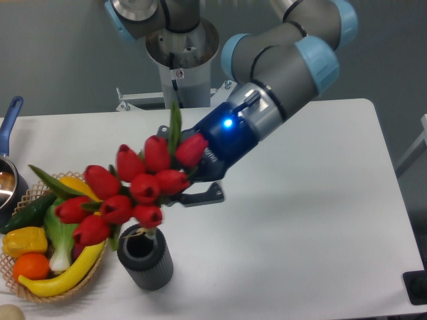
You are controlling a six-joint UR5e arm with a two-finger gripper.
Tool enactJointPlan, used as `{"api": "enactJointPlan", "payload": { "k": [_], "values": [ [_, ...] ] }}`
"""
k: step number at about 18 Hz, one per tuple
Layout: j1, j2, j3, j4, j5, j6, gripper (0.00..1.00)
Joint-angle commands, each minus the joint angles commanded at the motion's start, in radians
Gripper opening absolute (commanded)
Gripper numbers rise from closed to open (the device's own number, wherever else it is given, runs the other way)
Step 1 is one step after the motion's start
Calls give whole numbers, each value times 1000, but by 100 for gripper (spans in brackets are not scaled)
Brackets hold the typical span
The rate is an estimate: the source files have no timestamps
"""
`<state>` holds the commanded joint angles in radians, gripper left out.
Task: Pick up the flowers from the vase
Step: 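Carry the tulip bunch away from the vase over the table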
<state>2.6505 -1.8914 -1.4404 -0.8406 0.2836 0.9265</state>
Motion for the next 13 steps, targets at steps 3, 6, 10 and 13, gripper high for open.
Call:
{"api": "enactJointPlan", "payload": {
  "k": [3,6,10,13],
  "values": [
    [74,0,-18,5,67,9,0],
    [115,0,-20,5,153,11,0],
    [158,2,-73,3,305,101,0],
    [173,29,-150,3,470,153,0]
  ]
}}
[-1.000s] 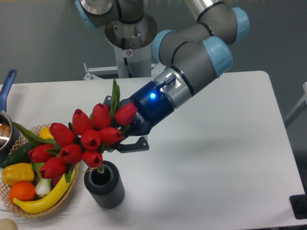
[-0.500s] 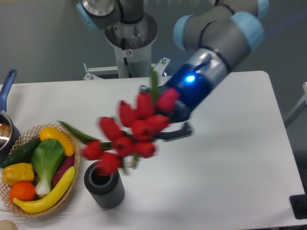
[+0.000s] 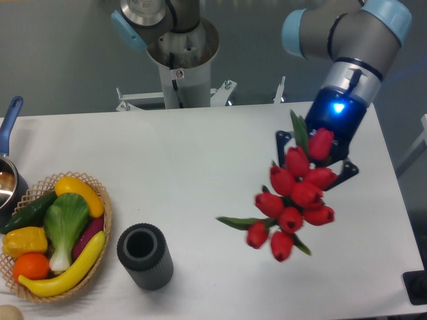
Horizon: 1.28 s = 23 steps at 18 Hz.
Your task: Pick up the flowers from the vase
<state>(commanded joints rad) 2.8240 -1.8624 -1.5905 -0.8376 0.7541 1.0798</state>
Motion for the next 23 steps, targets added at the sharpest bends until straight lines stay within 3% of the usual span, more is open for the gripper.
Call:
{"api": "enactJointPlan", "payload": {
  "k": [4,8,15,19,23],
  "values": [
    [-1,32,-68,-9,279,61,0],
    [-6,29,-117,-11,407,61,0],
    [-66,3,-125,-70,703,130,5],
    [-93,0,-125,-110,761,134,4],
    [-97,2,-135,-112,784,135,4]
  ]
}}
